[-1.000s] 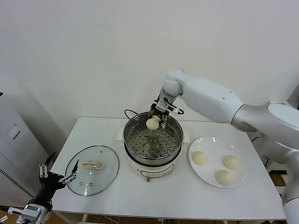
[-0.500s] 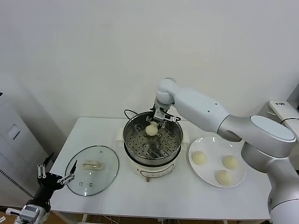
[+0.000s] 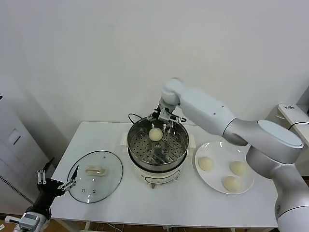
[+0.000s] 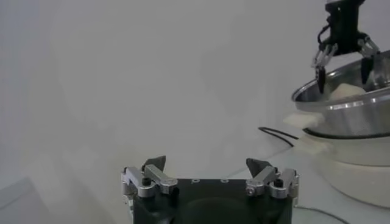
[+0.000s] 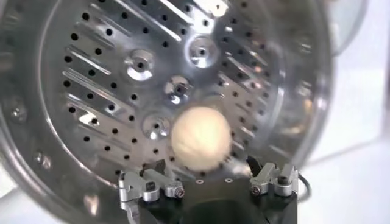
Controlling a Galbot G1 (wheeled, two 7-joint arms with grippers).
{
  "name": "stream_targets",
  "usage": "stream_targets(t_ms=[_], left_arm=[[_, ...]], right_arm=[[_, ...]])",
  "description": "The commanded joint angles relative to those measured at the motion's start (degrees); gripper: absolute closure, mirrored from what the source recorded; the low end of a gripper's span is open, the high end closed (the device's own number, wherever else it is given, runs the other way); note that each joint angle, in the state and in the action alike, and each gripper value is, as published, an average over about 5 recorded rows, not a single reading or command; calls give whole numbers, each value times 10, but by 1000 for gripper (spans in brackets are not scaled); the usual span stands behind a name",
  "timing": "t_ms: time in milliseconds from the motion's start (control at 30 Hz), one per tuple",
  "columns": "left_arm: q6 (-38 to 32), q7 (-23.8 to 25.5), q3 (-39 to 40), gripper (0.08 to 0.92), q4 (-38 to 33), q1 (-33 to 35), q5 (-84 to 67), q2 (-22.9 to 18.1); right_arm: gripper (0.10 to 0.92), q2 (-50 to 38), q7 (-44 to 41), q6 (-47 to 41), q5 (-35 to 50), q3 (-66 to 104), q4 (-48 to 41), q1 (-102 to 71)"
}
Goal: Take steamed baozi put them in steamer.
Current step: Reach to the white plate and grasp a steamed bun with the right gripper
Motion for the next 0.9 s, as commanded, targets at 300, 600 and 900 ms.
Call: stream_targets(t_ms=[300, 600, 900], left_arm=[[7, -1, 3, 177, -6, -12, -4, 2], [16, -4, 8, 177, -13, -15, 2, 3], [12, -5, 6, 177, -15, -4, 9, -4]], right_arm=[[203, -195, -71, -329, 436, -228, -62, 139], [203, -300, -22, -353, 327, -153, 95, -12], [203, -320, 3, -339, 259, -103, 128, -122]])
